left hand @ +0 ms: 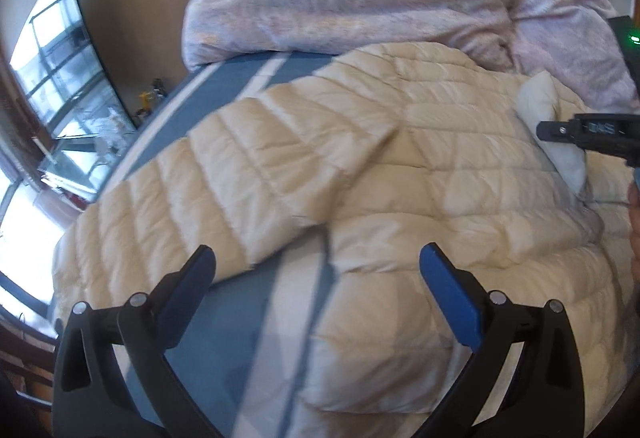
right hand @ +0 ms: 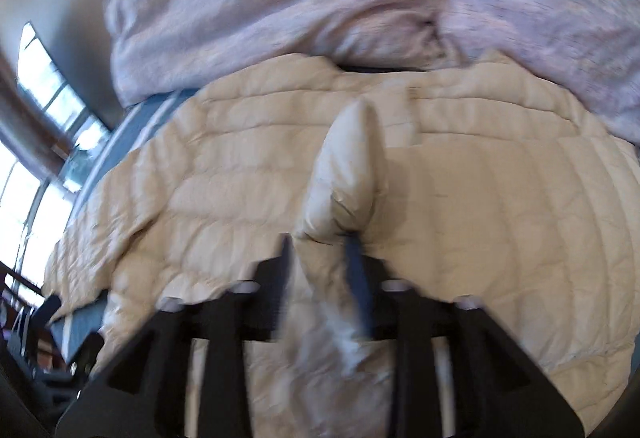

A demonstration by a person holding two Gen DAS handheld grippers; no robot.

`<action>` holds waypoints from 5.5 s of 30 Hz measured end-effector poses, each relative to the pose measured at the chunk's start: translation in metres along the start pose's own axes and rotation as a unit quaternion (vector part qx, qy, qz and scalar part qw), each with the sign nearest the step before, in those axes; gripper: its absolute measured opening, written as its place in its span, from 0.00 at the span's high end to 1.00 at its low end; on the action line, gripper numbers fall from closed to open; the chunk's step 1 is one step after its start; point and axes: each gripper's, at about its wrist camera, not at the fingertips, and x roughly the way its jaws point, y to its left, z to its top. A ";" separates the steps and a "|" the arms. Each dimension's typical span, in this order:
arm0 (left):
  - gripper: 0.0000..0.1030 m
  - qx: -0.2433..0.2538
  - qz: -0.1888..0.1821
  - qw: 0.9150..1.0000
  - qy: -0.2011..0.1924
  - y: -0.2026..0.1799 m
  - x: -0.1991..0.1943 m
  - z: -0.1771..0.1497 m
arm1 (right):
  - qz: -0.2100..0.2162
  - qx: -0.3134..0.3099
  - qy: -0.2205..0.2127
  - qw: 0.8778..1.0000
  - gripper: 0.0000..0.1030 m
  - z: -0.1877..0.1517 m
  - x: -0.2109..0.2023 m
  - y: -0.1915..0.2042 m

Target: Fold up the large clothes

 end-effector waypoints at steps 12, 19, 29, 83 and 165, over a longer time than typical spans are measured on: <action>0.02 -0.029 0.048 0.998 -0.020 0.049 -0.004 -0.004 | -0.127 0.060 -0.075 0.987 0.46 -0.001 -0.038 -0.061; 0.02 -0.030 0.067 0.997 -0.036 0.072 -0.012 -0.006 | -0.143 0.043 -0.032 0.988 0.34 -0.016 0.003 -0.040; 0.02 -0.113 0.083 0.990 0.010 0.149 -0.003 -0.012 | -0.192 -0.001 -0.001 0.981 0.15 -0.021 0.041 -0.004; 0.96 -0.205 0.108 0.971 0.060 0.220 0.022 -0.033 | -0.172 0.021 -0.013 0.985 0.01 -0.021 0.045 -0.016; 0.35 0.075 -0.056 0.996 0.001 -0.137 0.058 0.081 | -0.073 0.080 -0.037 0.993 0.85 -0.033 -0.017 -0.096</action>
